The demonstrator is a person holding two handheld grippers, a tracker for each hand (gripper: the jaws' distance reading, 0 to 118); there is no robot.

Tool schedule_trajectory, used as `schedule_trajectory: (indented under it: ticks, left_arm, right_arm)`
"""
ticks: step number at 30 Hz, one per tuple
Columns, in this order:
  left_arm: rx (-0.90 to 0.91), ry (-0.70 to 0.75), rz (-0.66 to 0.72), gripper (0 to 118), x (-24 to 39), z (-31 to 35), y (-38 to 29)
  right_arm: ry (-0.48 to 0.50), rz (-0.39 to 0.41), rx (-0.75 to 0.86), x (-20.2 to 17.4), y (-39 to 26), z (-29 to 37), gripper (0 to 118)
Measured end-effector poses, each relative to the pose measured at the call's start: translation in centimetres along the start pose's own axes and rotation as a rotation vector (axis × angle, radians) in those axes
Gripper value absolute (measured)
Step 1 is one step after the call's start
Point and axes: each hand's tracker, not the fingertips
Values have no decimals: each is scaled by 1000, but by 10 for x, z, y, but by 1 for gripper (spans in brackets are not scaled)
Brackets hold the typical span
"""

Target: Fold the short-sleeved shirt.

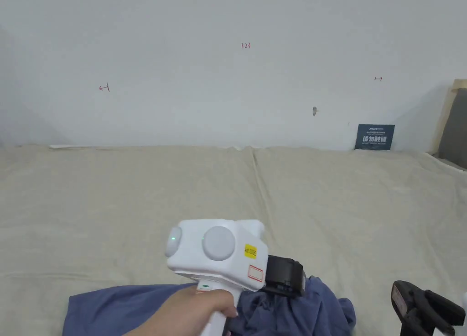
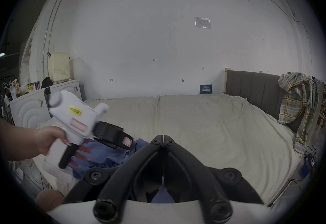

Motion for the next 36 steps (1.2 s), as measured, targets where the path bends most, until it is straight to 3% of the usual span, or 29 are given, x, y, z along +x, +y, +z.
schedule_trajectory:
  ticks: [5, 7, 8, 11, 12, 15, 19, 31, 34, 36]
  left_arm:
    - [311, 135, -95, 116, 1, 105, -52]
    - [425, 220, -80, 109, 1, 143, -84]
    - [486, 261, -71, 98, 1, 157, -98]
    - [662, 448, -58, 17, -15, 174, -135]
    - [709, 521, -58, 0, -16, 181, -148]
    - [839, 551, -66, 0, -23, 194, -185]
    - [860, 662, -31, 0, -12, 200, -212]
    - [931, 742, -96, 0, -18, 213, -196]
    - [820, 688, -64, 0, -53, 218, -153]
    - [623, 592, -34, 0, -88, 211, -111]
  right_arm:
    - [8, 11, 26, -4, 5, 2, 0]
    - [21, 21, 42, -8, 6, 4, 0]
    - [20, 27, 52, -10, 5, 6, 0]
    - [33, 11, 111, -15, 3, 13, 0]
    - [34, 4, 132, -17, 2, 15, 0]
    - [24, -5, 173, -23, -1, 19, 0]
    - [8, -33, 211, -26, -9, 22, 0]
    - [-17, -38, 221, -24, -4, 20, 0]
    - [2, -22, 206, -28, 0, 16, 0]
    - [27, -13, 188, -32, 0, 13, 0]
